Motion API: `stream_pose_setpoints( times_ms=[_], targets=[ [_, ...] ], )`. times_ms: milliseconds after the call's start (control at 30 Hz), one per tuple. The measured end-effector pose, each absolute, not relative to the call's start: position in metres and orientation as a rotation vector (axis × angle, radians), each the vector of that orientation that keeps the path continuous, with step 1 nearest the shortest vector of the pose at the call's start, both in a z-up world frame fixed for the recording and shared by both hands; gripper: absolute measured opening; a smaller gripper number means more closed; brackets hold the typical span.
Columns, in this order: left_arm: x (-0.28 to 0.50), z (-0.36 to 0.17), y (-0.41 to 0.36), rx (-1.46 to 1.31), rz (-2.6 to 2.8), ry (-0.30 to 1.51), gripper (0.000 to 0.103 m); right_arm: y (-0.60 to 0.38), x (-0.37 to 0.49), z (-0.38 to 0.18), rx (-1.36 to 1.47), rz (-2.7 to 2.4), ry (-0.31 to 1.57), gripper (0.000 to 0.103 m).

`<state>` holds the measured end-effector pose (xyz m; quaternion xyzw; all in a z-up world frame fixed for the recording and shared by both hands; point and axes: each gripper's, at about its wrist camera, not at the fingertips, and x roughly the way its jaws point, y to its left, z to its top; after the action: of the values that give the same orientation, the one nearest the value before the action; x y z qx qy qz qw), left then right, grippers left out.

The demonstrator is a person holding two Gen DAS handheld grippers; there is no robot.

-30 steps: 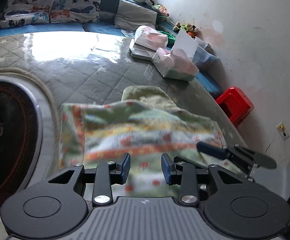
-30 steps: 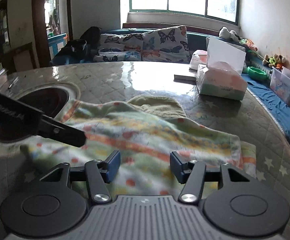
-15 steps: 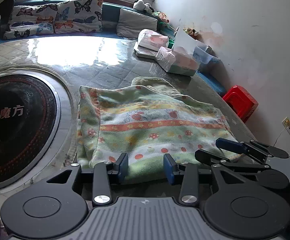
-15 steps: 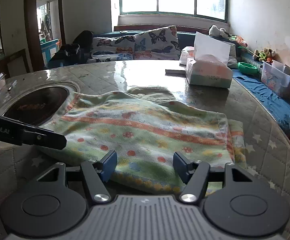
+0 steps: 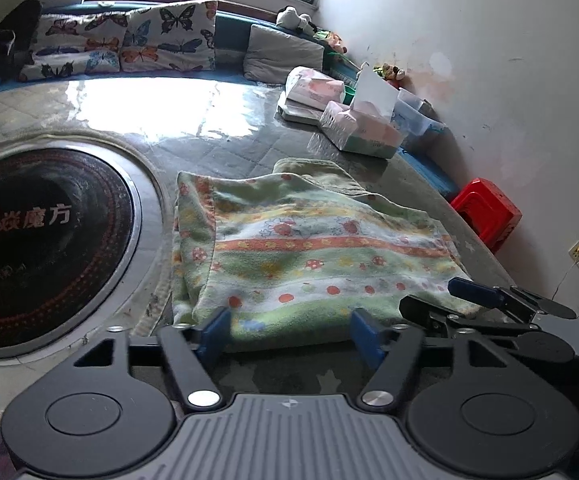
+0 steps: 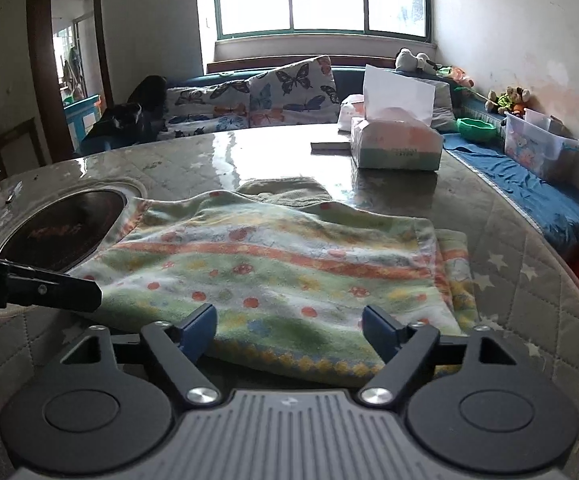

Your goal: Fold clothes

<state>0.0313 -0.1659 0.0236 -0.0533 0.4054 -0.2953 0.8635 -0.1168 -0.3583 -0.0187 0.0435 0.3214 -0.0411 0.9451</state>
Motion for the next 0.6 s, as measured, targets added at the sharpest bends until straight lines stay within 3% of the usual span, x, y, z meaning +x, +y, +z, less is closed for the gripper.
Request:
stream_pose_setpoints(
  times_ms=[133, 300, 600],
  targets=[
    [0.025, 0.026, -0.165, -0.1, -0.618, 0.833, 0.093, -0.358, -0.123, -0.018, 0.1, -0.109, 0.644, 0.094],
    [0.019, 0.028, -0.162, -0.082, -0.605, 0.818, 0.103, -0.36, -0.13, -0.016, 0.12, -0.136, 0.632, 0.1],
    [0.012, 0.027, -0.156, -0.086, -0.593, 0.834, 0.103, -0.357, -0.141, -0.013, 0.128, -0.186, 0.627, 0.103]
  ],
)
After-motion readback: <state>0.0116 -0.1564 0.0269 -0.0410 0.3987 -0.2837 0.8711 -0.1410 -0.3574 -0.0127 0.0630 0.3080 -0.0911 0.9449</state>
